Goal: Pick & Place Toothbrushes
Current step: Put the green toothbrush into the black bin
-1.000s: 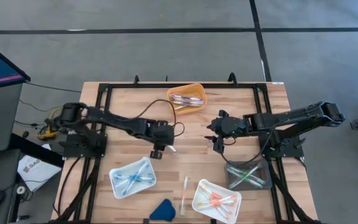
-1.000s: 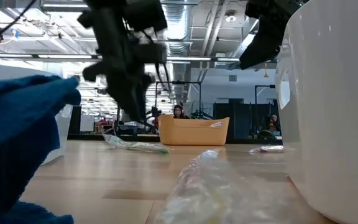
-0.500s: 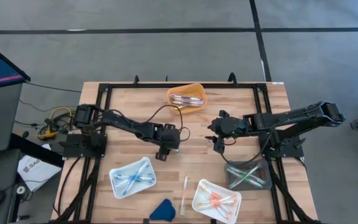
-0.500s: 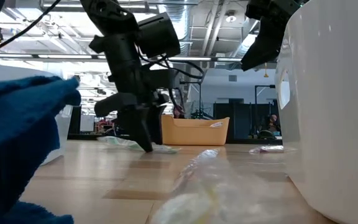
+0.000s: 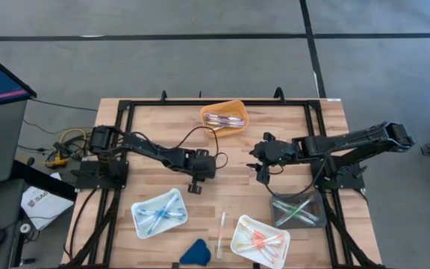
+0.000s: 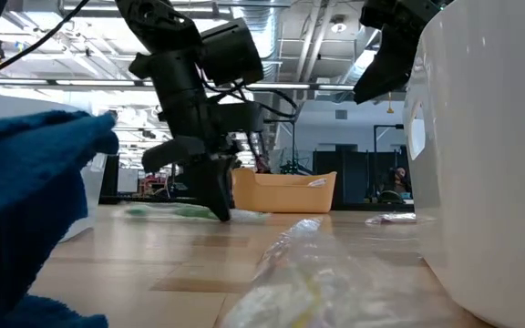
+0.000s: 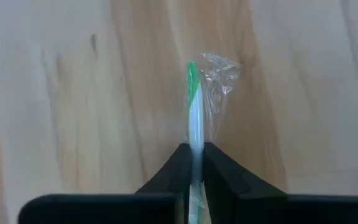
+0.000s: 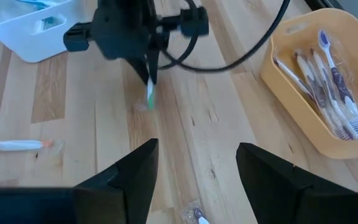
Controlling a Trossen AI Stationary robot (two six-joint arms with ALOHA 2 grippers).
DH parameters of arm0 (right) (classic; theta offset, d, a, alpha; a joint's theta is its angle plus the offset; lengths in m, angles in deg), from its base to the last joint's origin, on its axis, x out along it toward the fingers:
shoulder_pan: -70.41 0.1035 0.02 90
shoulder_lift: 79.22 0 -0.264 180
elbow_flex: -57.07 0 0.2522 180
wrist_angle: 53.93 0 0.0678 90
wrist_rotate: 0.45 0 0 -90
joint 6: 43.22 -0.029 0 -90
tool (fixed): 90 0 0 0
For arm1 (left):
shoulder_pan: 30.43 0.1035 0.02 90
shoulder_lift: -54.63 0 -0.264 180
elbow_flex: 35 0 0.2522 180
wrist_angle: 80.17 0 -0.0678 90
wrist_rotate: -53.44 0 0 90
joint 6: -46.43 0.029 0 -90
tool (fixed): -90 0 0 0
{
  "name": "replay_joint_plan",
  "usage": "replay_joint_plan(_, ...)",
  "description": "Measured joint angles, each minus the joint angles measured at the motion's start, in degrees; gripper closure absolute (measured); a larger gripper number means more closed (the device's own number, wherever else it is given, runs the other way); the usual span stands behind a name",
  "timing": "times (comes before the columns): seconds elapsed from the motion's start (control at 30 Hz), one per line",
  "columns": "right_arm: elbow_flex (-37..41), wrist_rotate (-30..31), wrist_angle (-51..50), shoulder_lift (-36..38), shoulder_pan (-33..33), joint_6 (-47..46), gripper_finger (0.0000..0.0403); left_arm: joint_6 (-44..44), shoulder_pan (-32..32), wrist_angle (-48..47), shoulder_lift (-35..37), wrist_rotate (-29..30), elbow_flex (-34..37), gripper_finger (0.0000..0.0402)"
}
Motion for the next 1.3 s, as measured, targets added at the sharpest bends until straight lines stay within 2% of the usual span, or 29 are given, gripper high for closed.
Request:
replay_joint_plan(0.1, 0.0, 0.0, 0.0, 0.0, 0.0, 0.0, 0.0194, -2.5, -0.5, -1.5, 3.6, 1.5, 0.5, 0.0389)
replay_joint_plan(0.23, 0.0, 0.0, 0.0, 0.0, 0.0, 0.0, 0.0194, -4.6, -1.3, 1.8, 12.0, 3.8, 0.1, 0.039)
replay_joint_plan(0.43, 0.0, 0.0, 0.5, 0.0, 0.0, 0.0, 0.0194, -5.2, -2.5, 9.9, 22.3, 3.3, 0.1, 0.039)
replay_joint_plan(0.7, 0.0, 0.0, 2.7, 0.0, 0.1, 0.4, 0.0194, -3.5, -5.3, 26.4, 26.0, 0.8, 0.2, 0.039)
replay_joint_plan(0.9, 0.0, 0.0, 3.9, 0.0, 0.1, 0.6, 0.0194, -3.7, -6.4, 53.5, 26.5, -0.8, 10.4, 0.039)
replay_joint_plan(1.03, 0.0, 0.0, 7.8, 0.0, 0.4, 1.1, 0.0194, -8.4, -6.3, 85.9, 25.3, -0.8, 21.5, 0.039)
replay_joint_plan(1.1, 0.0, 0.0, 10.6, 0.0, 1.1, 1.9, 0.0194, -10.4, -6.3, 98.3, 24.1, -0.5, 26.7, 0.039)
replay_joint_plan(1.2, 0.1, 0.0, 18.1, 0.0, 2.4, 3.8, 0.0194, -11.5, -6.3, 107.9, 23.4, 0.6, 30.5, 0.039)
replay_joint_plan(1.3, -0.1, 0.0, 29.2, -1.2, 3.6, 5.6, 0.0194, -11.5, -6.3, 107.3, 23.2, 1.1, 31.4, 0.039)
